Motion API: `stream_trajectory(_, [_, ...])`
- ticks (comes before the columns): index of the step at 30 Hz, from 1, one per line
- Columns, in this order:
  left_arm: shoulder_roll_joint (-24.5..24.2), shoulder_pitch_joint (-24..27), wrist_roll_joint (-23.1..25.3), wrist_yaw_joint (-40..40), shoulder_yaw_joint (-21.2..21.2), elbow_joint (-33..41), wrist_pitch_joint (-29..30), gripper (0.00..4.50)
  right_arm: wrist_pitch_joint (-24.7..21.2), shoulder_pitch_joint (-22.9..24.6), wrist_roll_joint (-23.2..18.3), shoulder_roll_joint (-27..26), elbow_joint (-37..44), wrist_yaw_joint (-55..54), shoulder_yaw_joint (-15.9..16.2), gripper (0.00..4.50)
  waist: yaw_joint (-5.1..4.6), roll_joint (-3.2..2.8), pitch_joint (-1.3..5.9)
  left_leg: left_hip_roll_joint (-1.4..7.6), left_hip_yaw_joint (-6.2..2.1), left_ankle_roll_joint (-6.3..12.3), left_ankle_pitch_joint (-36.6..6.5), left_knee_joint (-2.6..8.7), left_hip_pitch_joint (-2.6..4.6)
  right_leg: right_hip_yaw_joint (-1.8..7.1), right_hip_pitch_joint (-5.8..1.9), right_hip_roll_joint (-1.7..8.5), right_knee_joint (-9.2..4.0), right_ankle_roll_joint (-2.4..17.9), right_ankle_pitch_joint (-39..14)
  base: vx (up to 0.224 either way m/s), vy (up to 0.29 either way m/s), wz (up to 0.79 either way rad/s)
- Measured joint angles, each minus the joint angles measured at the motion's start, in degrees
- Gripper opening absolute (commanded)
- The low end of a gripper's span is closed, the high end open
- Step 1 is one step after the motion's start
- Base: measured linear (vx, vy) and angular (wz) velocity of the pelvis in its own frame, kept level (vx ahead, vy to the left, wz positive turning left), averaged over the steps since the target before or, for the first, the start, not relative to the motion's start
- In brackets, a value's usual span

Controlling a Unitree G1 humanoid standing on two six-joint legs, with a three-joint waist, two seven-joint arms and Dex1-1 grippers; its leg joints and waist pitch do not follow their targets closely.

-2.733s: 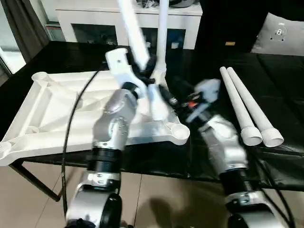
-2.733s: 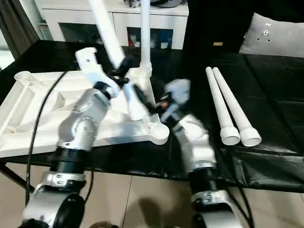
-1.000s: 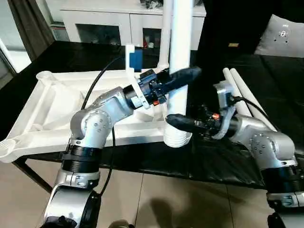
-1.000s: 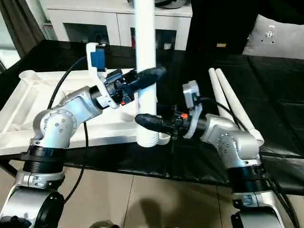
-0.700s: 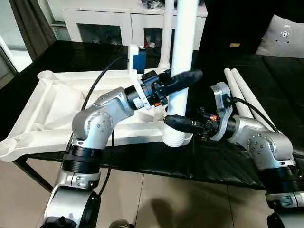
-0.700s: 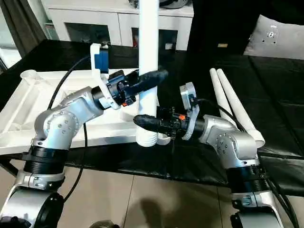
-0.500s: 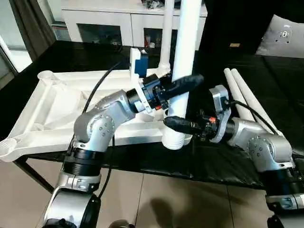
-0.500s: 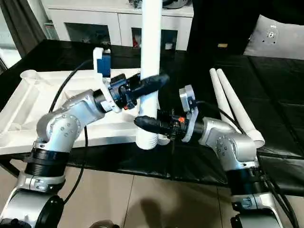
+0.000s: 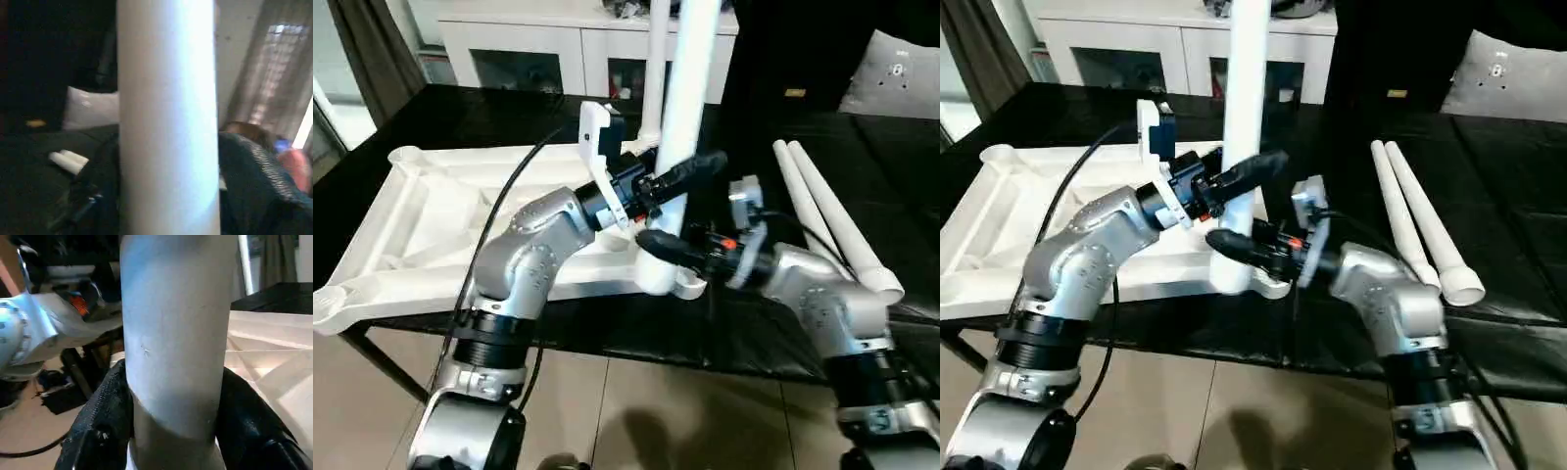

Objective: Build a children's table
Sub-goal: Pick table leg

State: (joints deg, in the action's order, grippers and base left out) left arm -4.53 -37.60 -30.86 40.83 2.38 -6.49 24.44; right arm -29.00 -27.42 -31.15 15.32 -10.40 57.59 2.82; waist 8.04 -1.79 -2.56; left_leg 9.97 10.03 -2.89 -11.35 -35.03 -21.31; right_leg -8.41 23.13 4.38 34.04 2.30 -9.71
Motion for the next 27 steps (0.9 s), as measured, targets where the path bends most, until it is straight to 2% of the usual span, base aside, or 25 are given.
stream_trajectory(4, [1.48,0.05,5.84,-5.81,-0.13,-2.15,-7.89,3.38,3.30,-0.05,3.03,-3.91,-0.15,-6.89,-0.02,1.91,-0.07,0.00,0.00,0.00,-0.01,-0.01,0.00,0.01,0.01,0.00,0.00,0.00,0.00,-0.01,0.00,0.000,0.000,0.00])
stream_trajectory(9, [3.64,0.18,12.48,-11.99,1.64,-2.61,-15.32,3.38,8.69,-0.86,8.53,-8.26,-2.33,-15.91,0.48,1.91,-0.14,0.01,0.00,0.00,-0.01,-0.02,-0.01,0.03,0.01,0.00,0.00,0.00,-0.01,-0.02,-0.01,0.000,0.000,0.00])
stream_trajectory(10, [4.32,0.21,14.35,-13.86,2.22,-3.11,-16.75,3.11,9.54,-0.90,9.37,-9.26,-2.63,-17.72,0.79,1.91,-0.15,0.01,0.00,0.00,-0.01,-0.02,-0.01,0.03,0.01,0.00,0.00,0.00,-0.01,-0.02,-0.01,0.000,0.000,0.00])
stream_trajectory(12, [5.91,0.33,16.14,-16.89,2.37,-4.11,-17.92,3.04,10.76,-0.95,10.42,-10.25,-3.59,-19.64,1.14,1.91,-0.16,0.01,0.00,0.00,-0.01,-0.02,-0.01,0.02,-0.01,0.01,0.00,0.00,-0.01,-0.02,-0.01,0.000,0.000,0.00])
stream_trajectory(14, [7.61,0.51,17.22,-20.18,2.02,-5.30,-19.05,2.99,12.17,-0.95,11.92,-11.09,-4.47,-21.59,1.53,1.91,-0.22,0.01,0.00,0.00,-0.01,-0.03,-0.01,0.02,-0.01,0.01,0.00,0.00,-0.02,-0.02,0.00,0.000,0.000,0.00])
stream_trajectory(15, [8.20,0.51,17.42,-21.34,1.84,-5.82,-19.56,2.69,12.82,-0.98,12.63,-11.64,-4.90,-22.55,1.54,1.91,-0.25,0.01,0.00,0.00,-0.01,-0.03,-0.01,0.02,-0.01,0.01,0.00,0.00,-0.02,-0.02,0.00,0.000,0.000,0.00])
stream_trajectory(17, [9.57,0.51,18.12,-23.37,1.54,-6.35,-20.24,2.61,14.09,-1.29,13.54,-12.49,-6.30,-24.64,1.38,1.91,-0.37,0.00,0.00,0.00,-0.01,-0.03,-0.01,0.03,0.00,0.00,0.01,0.00,-0.01,-0.01,0.01,0.000,0.000,0.00])
stream_trajectory(19, [9.47,0.51,18.42,-23.65,1.56,-6.61,-21.05,2.61,14.79,-1.38,13.83,-12.91,-6.56,-25.27,1.35,1.91,-0.73,0.01,0.00,0.00,-0.01,-0.03,-0.01,0.03,0.00,0.00,0.00,0.00,-0.01,-0.01,0.01,0.000,0.000,0.00])
stream_trajectory(22, [9.58,0.51,18.80,-23.65,1.61,-6.94,-21.32,2.23,15.46,-1.44,14.06,-12.87,-6.74,-25.95,1.30,1.91,-1.11,0.01,0.00,0.00,-0.01,-0.02,-0.01,0.02,-0.02,0.01,0.00,0.00,-0.02,0.01,0.02,0.000,0.000,0.00])
stream_trajectory(24, [9.45,0.51,19.33,-23.76,1.49,-6.98,-21.62,2.19,15.63,-1.45,14.12,-12.87,-6.74,-25.92,1.29,1.91,-1.43,0.01,0.00,0.00,-0.01,-0.02,-0.01,0.03,-0.02,0.01,0.00,0.00,-0.02,0.02,0.02,0.000,0.000,0.00])
stream_trajectory(27, [9.63,0.47,19.36,-23.97,1.36,-7.83,-22.16,1.89,16.06,-1.48,14.85,-12.91,-7.22,-25.90,1.31,1.91,-1.67,0.00,0.00,0.00,-0.01,-0.02,-0.01,0.03,0.00,0.01,0.00,0.00,-0.01,0.03,0.03,0.000,0.000,0.00])
